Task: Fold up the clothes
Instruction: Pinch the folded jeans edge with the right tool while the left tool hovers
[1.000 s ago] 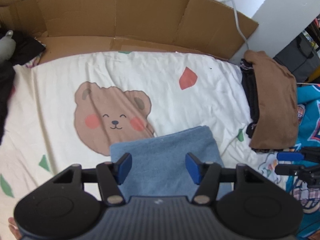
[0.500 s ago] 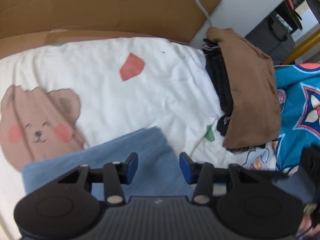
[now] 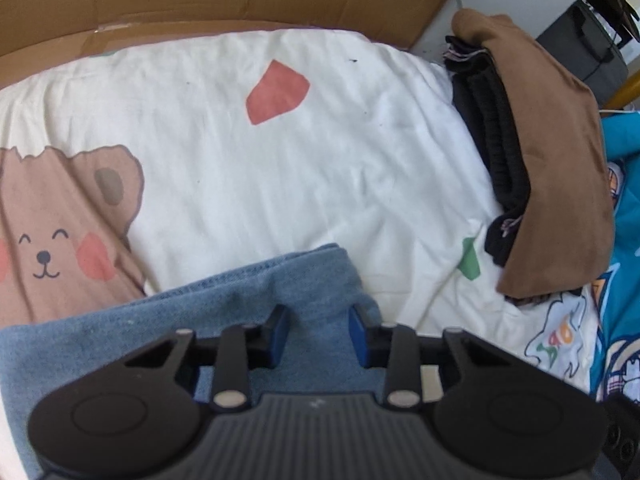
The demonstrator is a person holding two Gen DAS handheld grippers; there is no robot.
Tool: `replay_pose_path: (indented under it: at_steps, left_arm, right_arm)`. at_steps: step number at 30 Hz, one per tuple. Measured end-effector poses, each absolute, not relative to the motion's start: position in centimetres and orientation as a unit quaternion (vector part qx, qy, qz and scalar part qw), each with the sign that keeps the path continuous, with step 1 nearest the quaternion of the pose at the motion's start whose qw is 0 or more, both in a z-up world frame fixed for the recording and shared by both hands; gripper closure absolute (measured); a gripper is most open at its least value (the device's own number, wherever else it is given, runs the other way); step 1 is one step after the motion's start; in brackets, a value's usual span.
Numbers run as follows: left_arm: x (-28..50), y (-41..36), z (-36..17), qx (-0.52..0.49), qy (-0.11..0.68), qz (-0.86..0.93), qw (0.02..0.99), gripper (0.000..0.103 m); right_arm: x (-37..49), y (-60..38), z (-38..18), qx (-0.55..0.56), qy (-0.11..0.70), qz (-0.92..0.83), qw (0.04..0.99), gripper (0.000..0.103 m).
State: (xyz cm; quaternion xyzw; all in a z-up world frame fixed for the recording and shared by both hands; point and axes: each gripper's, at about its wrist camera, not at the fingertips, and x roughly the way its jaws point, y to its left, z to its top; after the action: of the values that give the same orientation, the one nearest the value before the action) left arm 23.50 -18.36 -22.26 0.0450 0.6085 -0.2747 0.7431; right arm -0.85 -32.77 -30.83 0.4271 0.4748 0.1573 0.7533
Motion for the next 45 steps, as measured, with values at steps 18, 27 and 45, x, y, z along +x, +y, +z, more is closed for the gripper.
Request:
replay_pose_path:
  at_steps: [18, 27, 45]
  left_arm:
    - [20.7, -16.7, -19.3, 0.039, 0.588, -0.262, 0.764, 0.063]
    - [12.5, -13.6, -17.2, 0.049, 0.611, -0.247, 0.751, 0.06]
    - [2.6, -13.1, -20.9, 0.085, 0.654, -0.234, 0.715, 0.064]
  right_arm:
    - [-2.2, -31.7, -33.0, 0.485, 0.514, 0.17, 0.687, 0.061]
    - [-1.8, -32.0, -30.8, 0.448, 0.516, 0.175, 0.709, 0.049]
    - [-3.9, -34.1, -31.0, 0.444, 0.5, 0.172, 0.723, 0.051]
